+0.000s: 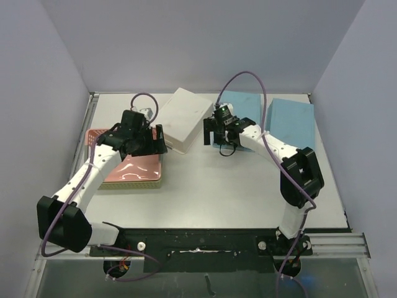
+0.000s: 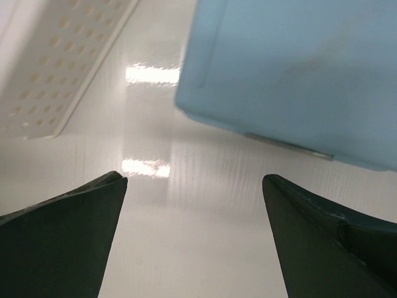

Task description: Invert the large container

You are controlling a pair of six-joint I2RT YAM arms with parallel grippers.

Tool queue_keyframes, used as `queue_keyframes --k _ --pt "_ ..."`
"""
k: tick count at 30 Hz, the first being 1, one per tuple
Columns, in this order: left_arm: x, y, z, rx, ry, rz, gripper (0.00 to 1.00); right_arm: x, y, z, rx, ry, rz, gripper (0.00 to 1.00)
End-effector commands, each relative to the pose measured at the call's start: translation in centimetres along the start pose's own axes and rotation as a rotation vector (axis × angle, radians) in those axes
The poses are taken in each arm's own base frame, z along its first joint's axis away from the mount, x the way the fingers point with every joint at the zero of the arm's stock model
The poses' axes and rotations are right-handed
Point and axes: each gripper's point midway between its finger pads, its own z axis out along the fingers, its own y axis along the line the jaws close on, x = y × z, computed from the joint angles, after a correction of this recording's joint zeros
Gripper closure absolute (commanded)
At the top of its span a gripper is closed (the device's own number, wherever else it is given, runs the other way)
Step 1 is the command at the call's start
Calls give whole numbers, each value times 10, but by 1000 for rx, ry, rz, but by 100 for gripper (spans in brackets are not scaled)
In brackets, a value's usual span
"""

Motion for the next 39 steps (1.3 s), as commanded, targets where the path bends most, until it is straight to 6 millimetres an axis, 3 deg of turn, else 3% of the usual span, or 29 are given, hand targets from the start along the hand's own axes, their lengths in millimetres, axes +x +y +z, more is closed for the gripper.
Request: queue_keyframes --k 1,6,10,12,14,19,21,28,30,35,39 --pt "4 -14 23 12 -9 38 24 -12 32 -52 -88 -105 -14 2" --pt "-2 -6 42 -40 -7 60 38 24 11 -81 -99 -87 48 2" --pt "-9 -4 42 -56 -7 80 71 40 -33 -113 -42 -111 94 2" --pt "-23 -10 29 -57 -31 91 90 41 -52 -131 -1 -131 109 2" --pt "-39 -16 8 -58 -66 112 100 37 -65 -146 22 -162 127 2" --pt "-83 -20 -60 -101 -207 206 100 21 -104 -184 121 -287 162 2" --pt "-95 -30 -85 -61 -262 233 100 11 -118 -197 135 -323 170 3" --pt "-101 -105 -145 268 -287 303 100 -15 -173 -243 285 -384 196 2" --pt "-98 -136 -159 384 -299 308 100 -19 -188 -255 332 -394 209 2" --pt "-66 -219 -192 762 -236 321 100 -33 -230 -288 452 -412 264 2" --pt "-31 -266 -209 1036 -106 293 100 -43 -257 -310 516 -434 303 2"
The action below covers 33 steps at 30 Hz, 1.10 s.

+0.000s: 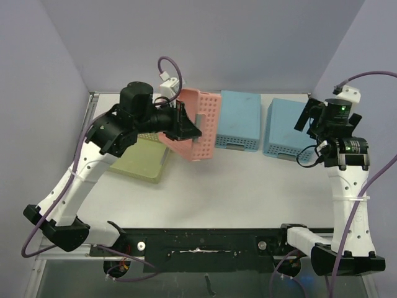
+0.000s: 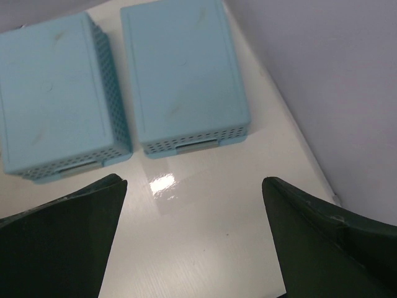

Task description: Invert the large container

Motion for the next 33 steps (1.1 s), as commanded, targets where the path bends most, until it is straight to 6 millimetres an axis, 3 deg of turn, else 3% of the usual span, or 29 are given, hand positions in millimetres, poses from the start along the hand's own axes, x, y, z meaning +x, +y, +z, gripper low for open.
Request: queue_keyframes --k 1,5,8,16,23,27,33 --pt "-3 -86 4 421 -15 -57 100 -26 -26 -8 75 -44 -11 2" --pt "-3 -129 -12 721 -54 -146 100 -30 -33 -8 95 -44 27 2" --pt "8 -140 -24 942 -33 -228 100 -31 -33 -5 76 -54 74 3" --pt "24 -129 -3 1076 42 -385 100 -16 -33 -6 65 -38 119 2" --pt "59 -119 39 1077 128 -489 100 -10 -36 -9 73 -29 117 2" --pt "67 -119 42 1148 150 -503 100 -9 -32 -11 54 -21 120 2" --pt "83 -91 54 1156 191 -690 100 -1 -27 -10 23 -2 127 2"
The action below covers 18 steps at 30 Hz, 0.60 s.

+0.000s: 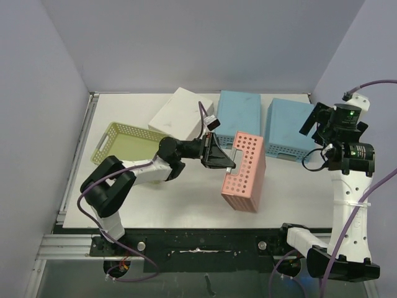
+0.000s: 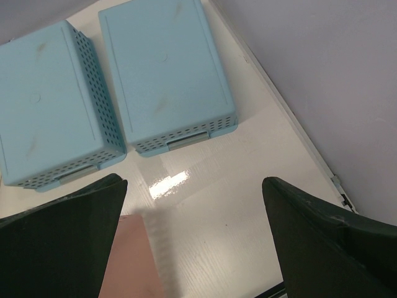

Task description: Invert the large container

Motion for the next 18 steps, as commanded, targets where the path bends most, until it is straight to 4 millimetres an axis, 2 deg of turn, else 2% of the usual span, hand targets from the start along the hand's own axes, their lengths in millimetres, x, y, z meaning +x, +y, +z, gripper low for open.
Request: queue_keyframes --k 1,5,8,10,15,18 --pt "4 -18 -18 141 -28 12 100 -1 3 -5 -34 -24 26 2" --pt "-1 8 -37 106 -87 -66 100 10 8 -1 -66 -5 35 3" --pt "-2 29 -49 41 -114 -99 83 14 9 1 -69 4 38 2" --pt "-5 46 -61 -30 -135 -102 78 16 9 1 -69 8 37 3" --pt "-21 89 -110 -232 -225 -107 55 21 10 4 -78 18 35 3" --pt "-23 107 -123 -325 -229 -100 45 25 12 6 -83 31 32 2"
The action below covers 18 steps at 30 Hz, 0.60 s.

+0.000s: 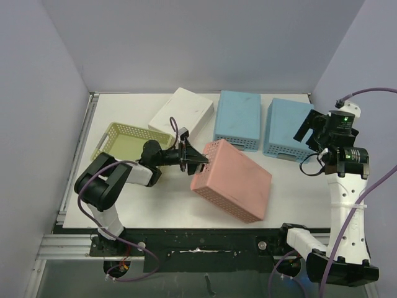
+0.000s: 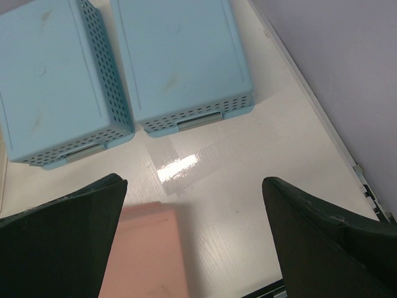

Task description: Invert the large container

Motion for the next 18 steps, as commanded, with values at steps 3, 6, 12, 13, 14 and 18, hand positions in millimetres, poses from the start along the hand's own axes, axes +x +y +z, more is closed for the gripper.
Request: queue_keyframes --k 3,6,12,13,14,18 --pt "-10 36 -9 -226 10 158 41 -5 6 0 -41 -31 19 2" --pt "-25 84 -18 -612 3 228 34 -3 11 2 -65 -21 16 2" --pt "-45 90 -21 -926 45 473 31 5 20 8 -106 11 15 2" --pt "-50 87 -24 -962 36 501 31 6 21 9 -114 16 15 2" --pt "-54 87 -30 -1013 33 529 30 7 23 10 -123 22 15 2" --pt "-67 80 -54 -1223 15 634 29 11 32 12 -169 45 9 2"
